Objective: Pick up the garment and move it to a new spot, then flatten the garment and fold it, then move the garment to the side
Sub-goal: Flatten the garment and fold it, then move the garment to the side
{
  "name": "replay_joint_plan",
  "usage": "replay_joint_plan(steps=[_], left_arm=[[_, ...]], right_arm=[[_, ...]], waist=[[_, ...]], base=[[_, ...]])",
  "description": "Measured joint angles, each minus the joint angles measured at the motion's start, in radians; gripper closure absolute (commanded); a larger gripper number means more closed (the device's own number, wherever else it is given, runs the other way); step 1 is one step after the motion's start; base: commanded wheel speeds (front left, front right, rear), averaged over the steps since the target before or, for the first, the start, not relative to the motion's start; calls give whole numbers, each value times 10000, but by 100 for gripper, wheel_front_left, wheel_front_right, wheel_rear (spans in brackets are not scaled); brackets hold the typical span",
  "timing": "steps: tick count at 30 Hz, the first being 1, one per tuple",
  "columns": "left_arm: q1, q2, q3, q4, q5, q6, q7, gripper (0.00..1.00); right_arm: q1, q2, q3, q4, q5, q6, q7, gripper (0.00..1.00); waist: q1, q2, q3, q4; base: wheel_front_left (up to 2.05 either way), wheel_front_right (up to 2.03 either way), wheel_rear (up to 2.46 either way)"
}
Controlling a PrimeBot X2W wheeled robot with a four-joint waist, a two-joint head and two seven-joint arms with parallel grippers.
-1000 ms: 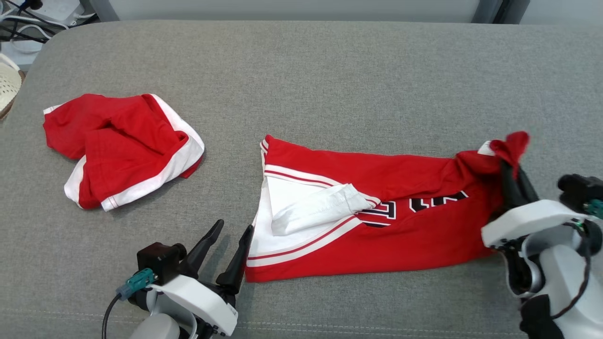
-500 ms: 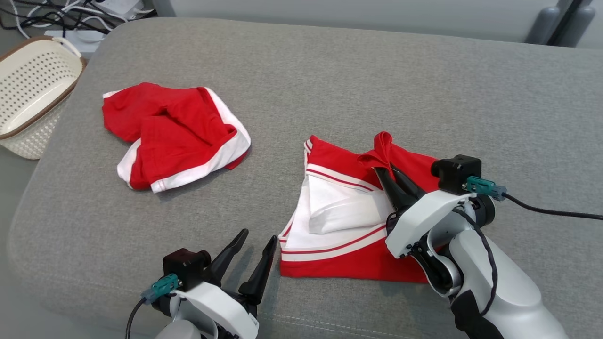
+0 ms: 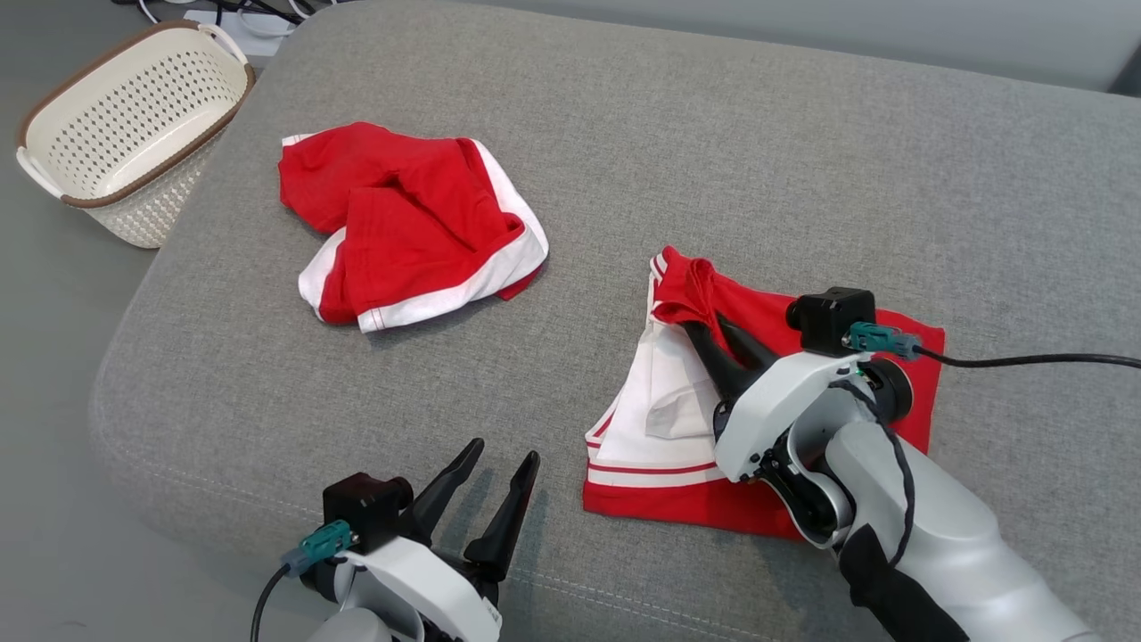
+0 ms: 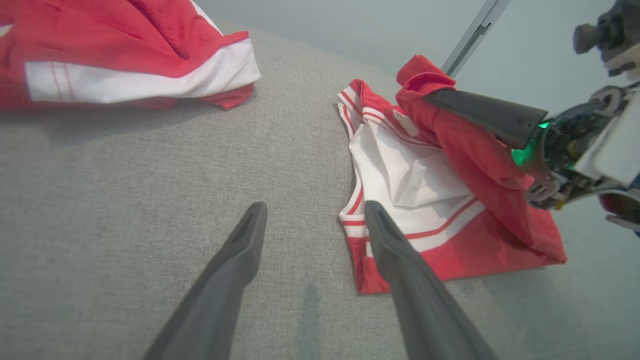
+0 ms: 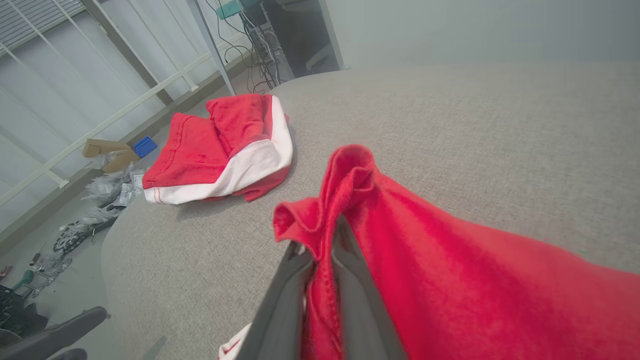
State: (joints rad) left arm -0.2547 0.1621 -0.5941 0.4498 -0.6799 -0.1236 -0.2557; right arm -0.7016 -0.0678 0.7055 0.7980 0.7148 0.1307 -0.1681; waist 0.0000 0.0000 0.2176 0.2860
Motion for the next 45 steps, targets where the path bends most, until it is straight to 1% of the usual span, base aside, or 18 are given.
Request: replay_joint_plan(steps=[1, 6, 9, 11, 13, 16, 17, 19, 24, 28, 31, 33, 36, 37, 38, 42, 44, 45], left_arm=[[-9, -6, -4, 8, -2, 0, 0, 0], [-25, -13, 169, 52, -12, 0, 0, 0], [-25, -38, 238, 40, 6, 0, 0, 0], [-24, -100, 313, -27, 21, 0, 0, 0], [-24, -128, 357, -71, 33, 0, 0, 0], [-21, -130, 433, -123, 130, 0, 0, 0], [-18, -128, 472, -130, 132, 0, 0, 0], [-12, -123, 539, -150, 201, 0, 0, 0], [-10, -104, 589, -167, 238, 0, 0, 0], [-10, -48, 566, -201, 288, 0, 0, 0], [-11, -2, 504, -222, 286, 0, 0, 0], [-12, 46, 466, -224, 282, 0, 0, 0], [-12, 94, 472, -224, 280, 0, 0, 0], [-12, 105, 476, -222, 276, 0, 0, 0], [-12, 109, 491, -222, 270, 0, 0, 0], [-9, 100, 522, -199, 270, 0, 0, 0], [15, 92, 583, -182, 272, 0, 0, 0], [38, 59, 740, -234, 328, 0, 0, 0]], right_arm=[[-46, -10, 36, 54, 234, 0, -21, 0], [-296, -10, 497, -502, 1413, 0, -520, 0], [-594, 10, 290, -825, 1824, 0, -723, 0], [-693, 13, -1239, -1267, 1689, 0, -792, 0], [-611, -288, -2318, -1498, 1273, 0, -805, 0], [275, -817, -3363, -1555, 729, 0, -821, 0], [695, -940, -3534, -1528, 581, 0, -821, 0], [1491, -940, -3772, -1430, 355, -2, -821, 0], [2341, -706, -3868, -1367, 265, -2, -821, 0], [2435, -550, -3820, -1333, 270, -2, -821, 0], [2434, -500, -3730, -997, 276, -2, -821, 0], [2436, -395, -3444, -393, 389, -2, -819, 0], [2390, -387, -3281, -125, 554, -4, -836, 0], [2369, -401, -3218, -52, 650, -4, -849, 2], [2277, -468, -3018, 61, 775, -13, -851, 100], [2194, -562, -2729, 201, 1037, -13, -849, 100], [2201, -635, -2777, 182, 1041, -13, -848, 100], [2248, -786, -3444, -163, 802, -13, -848, 100]], waist=[[0, 0, 14, 16], [0, 0, 16, -134], [0, 0, -5, -360], [0, 0, -25, -629], [0, 0, -38, -802], [0, 0, -83, -1025], [0, 0, -103, -1090], [0, 0, -143, -1211], [1, 0, -193, -1388], [0, 0, -138, -1436], [0, 0, -75, -1340], [0, 0, -17, -1106], [0, 0, -6, -922], [0, 0, -11, -876], [0, 0, -34, -811], [0, 0, -188, -766], [0, 0, -297, -813], [1, 0, -435, -1094]], base=[[0, 0, 0], [0, 0, 0], [0, 0, 0], [0, 0, 0], [0, 0, 0], [0, 0, 0], [0, 0, 0], [0, 0, 0], [0, 0, 0], [0, 0, 0], [0, 0, 0], [0, 0, 0], [0, 0, 0], [0, 0, 0], [0, 0, 0], [0, 0, 0], [0, 0, 0], [0, 0, 0]])
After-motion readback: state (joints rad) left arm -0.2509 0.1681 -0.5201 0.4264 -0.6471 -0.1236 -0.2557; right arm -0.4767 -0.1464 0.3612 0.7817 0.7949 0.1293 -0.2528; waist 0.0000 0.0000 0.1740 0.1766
